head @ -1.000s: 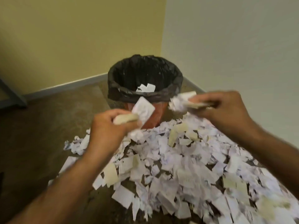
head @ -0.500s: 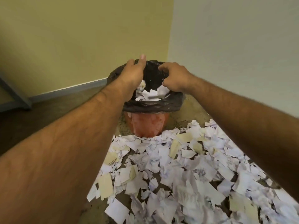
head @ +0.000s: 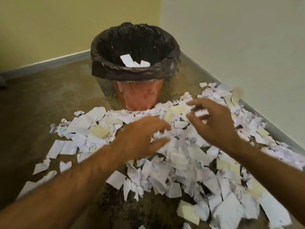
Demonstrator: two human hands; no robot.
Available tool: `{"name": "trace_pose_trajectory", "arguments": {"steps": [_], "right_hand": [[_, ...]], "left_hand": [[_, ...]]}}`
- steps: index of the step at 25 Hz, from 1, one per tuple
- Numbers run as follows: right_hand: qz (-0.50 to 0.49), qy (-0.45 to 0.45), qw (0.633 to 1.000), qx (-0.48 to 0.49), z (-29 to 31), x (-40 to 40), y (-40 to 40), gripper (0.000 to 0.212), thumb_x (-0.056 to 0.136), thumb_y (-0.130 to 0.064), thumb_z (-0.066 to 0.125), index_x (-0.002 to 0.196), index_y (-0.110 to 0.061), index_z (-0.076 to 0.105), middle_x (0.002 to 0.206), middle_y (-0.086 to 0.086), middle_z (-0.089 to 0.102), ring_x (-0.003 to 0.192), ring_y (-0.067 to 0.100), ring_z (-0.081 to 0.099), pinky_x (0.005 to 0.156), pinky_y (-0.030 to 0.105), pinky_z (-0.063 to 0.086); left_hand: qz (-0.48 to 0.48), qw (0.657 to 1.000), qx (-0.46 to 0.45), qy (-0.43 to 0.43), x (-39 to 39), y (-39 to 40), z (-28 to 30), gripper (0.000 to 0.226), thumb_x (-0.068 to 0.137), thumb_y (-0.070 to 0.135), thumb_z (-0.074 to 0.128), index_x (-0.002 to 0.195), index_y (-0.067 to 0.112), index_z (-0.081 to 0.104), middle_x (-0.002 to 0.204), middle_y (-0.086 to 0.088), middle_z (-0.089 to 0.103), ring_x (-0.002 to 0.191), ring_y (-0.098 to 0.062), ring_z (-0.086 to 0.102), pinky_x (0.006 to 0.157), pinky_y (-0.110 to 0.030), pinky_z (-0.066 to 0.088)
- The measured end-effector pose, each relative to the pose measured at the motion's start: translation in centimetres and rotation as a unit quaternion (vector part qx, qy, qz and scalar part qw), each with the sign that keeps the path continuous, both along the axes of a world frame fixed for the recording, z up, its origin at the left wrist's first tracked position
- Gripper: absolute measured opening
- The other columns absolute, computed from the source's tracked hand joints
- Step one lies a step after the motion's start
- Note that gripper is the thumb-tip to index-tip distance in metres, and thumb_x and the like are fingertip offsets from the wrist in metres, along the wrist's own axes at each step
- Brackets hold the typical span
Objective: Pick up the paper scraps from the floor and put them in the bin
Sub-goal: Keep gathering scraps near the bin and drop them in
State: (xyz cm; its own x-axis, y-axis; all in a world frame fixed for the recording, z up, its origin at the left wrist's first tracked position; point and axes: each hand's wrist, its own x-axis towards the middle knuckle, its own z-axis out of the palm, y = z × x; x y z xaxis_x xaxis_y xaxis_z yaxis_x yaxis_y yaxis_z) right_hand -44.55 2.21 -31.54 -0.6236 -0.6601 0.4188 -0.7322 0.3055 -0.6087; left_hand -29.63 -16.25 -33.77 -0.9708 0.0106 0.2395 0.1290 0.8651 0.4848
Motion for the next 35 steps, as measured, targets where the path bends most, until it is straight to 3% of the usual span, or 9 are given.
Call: {"name": "trace_pose_trajectory", "arguments": {"steps": [4,8,10,12,15,22,26,30,35], "right_hand": [[-0.074,-0.097,0.986,0.113,-7.3,4.9,10.0,0.036,0.079,-0.025,0.079,0.112,-0.023,0.067,0.101,-0.007,0.066,0.085,0.005,0.064,0.061,0.013,0.053],[-0.139,-0.167,0.938,0.27,-11.7,9.6,18.5,0.071,0.066,-0.056,0.079,0.128,-0.034,0.053,0.127,-0.008,0.056,0.1,0.007,0.057,0.068,0.016,0.054],[-0.126,-0.174,0.898,0.384,-12.7,11.6,21.3,0.109,0.051,-0.08,0.07,0.144,-0.041,0.03,0.148,-0.007,0.034,0.123,0.015,0.046,0.091,0.026,0.048],[-0.104,-0.232,0.851,0.459,-13.7,13.7,22.6,0.141,0.037,-0.091,0.067,0.149,-0.048,-0.007,0.159,-0.007,-0.004,0.141,0.023,0.025,0.103,0.035,0.043],[-0.095,-0.239,0.833,0.489,-15.7,15.3,22.5,0.149,0.037,-0.083,0.075,0.133,-0.056,-0.036,0.156,-0.006,-0.028,0.147,0.028,0.01,0.103,0.039,0.045],[-0.108,-0.19,0.886,0.409,-16.8,14.0,21.7,0.126,0.065,-0.055,0.079,0.138,-0.06,-0.023,0.157,0.001,0.005,0.134,0.025,0.039,0.093,0.029,0.05],[-0.081,-0.164,0.878,0.442,-17.2,13.2,20.3,0.128,0.066,-0.042,0.084,0.143,-0.055,-0.018,0.151,0.007,0.015,0.126,0.028,0.046,0.089,0.032,0.053],[-0.061,-0.137,0.855,0.497,-17.7,12.2,18.9,0.121,0.061,-0.033,0.083,0.148,-0.047,0.001,0.141,0.013,0.022,0.107,0.035,0.058,0.086,0.039,0.055],[-0.084,-0.182,0.869,0.452,-18.0,11.6,17.7,0.076,0.062,-0.028,0.082,0.129,-0.037,0.045,0.128,0.004,0.032,0.097,0.029,0.06,0.082,0.035,0.055]], "left_hand": [[-0.028,0.953,-0.02,-0.301,6.8,4.2,-7.0,0.058,0.079,0.058,0.066,0.129,0.042,0.04,0.131,0.018,0.045,0.121,-0.008,0.046,0.089,-0.023,0.039],[0.001,0.886,-0.018,-0.464,11.0,7.9,-11.4,0.115,0.064,0.067,0.075,0.151,0.031,0.01,0.156,0.002,0.016,0.141,-0.025,0.025,0.11,-0.042,0.036],[0.053,0.87,-0.008,-0.49,12.2,9.7,-12.7,0.137,0.052,0.071,0.079,0.152,0.032,-0.006,0.156,-0.002,0.005,0.143,-0.034,0.016,0.111,-0.048,0.035],[0.095,0.87,0.007,-0.485,12.9,11.6,-13.4,0.144,0.05,0.069,0.081,0.148,0.039,-0.019,0.156,-0.004,-0.009,0.144,-0.04,0.006,0.111,-0.051,0.034],[0.109,0.883,0.027,-0.455,12.3,14.8,-14.1,0.144,0.055,0.065,0.082,0.144,0.043,-0.03,0.156,-0.006,-0.021,0.146,-0.039,-0.006,0.111,-0.05,0.033],[0.085,0.928,0.053,-0.359,9.5,18.7,-15.9,0.153,0.047,0.052,0.092,0.139,0.05,-0.03,0.148,-0.003,-0.001,0.136,-0.031,0.019,0.101,-0.041,0.044],[0.06,0.946,0.072,-0.31,7.5,20.3,-16.2,0.14,0.051,0.058,0.088,0.147,0.049,-0.015,0.139,0.0,0.009,0.124,-0.023,0.029,0.097,-0.034,0.044],[0.063,0.944,0.063,-0.318,5.9,21.8,-16.6,0.111,0.064,0.048,0.086,0.149,0.045,0.014,0.141,-0.001,0.015,0.12,-0.023,0.034,0.088,-0.032,0.05],[0.081,0.952,0.091,-0.281,5.7,21.6,-17.7,0.07,0.074,0.033,0.082,0.136,0.027,0.049,0.134,0.001,0.031,0.117,-0.019,0.043,0.093,-0.023,0.046]]}}
